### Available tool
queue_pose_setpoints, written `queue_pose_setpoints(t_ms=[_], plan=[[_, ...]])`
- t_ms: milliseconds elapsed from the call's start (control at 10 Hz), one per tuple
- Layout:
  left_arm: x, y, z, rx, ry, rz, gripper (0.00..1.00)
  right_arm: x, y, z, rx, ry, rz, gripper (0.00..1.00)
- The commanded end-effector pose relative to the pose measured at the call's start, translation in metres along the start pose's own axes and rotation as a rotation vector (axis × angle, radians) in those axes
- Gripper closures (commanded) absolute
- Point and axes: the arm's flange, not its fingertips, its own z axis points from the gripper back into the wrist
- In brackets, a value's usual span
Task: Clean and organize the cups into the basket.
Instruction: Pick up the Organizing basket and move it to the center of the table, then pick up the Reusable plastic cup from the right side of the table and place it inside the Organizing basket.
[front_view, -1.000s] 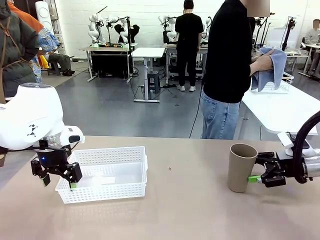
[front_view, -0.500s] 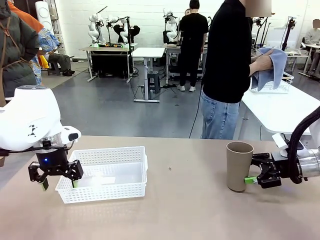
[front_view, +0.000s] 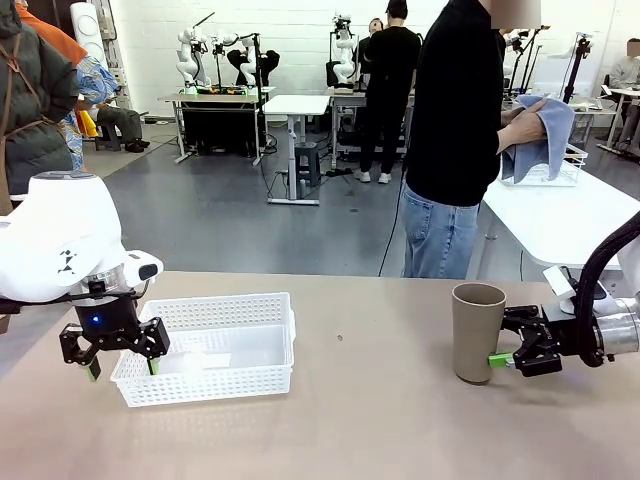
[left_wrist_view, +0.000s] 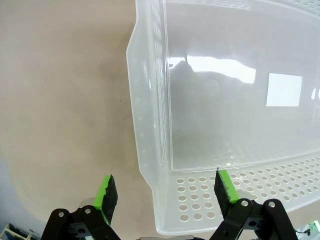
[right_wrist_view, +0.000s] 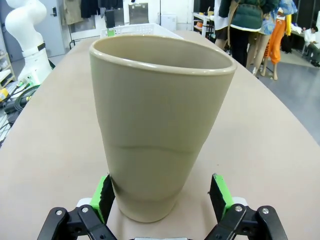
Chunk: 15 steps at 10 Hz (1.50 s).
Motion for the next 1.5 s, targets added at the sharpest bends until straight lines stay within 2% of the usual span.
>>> queue_pose_setpoints(t_ms=[0, 500, 1400], plan=[[-0.001, -0.002, -0.006, 0.009, -0.008, 0.027, 0.0, 0.002, 0.0, -0.006, 0.017, -0.015, -0.065, 0.0], [0.004, -0.006, -0.012, 0.022, 0.011, 0.03, 0.0, 0.003, 0.005, -0.009, 0.074, -0.045, -0.123, 0.0], [0.005, -0.008, -0.016, -0.01, 0.023, 0.012, 0.0, 0.004, 0.019, -0.032, 0.208, -0.081, -0.124, 0.0]])
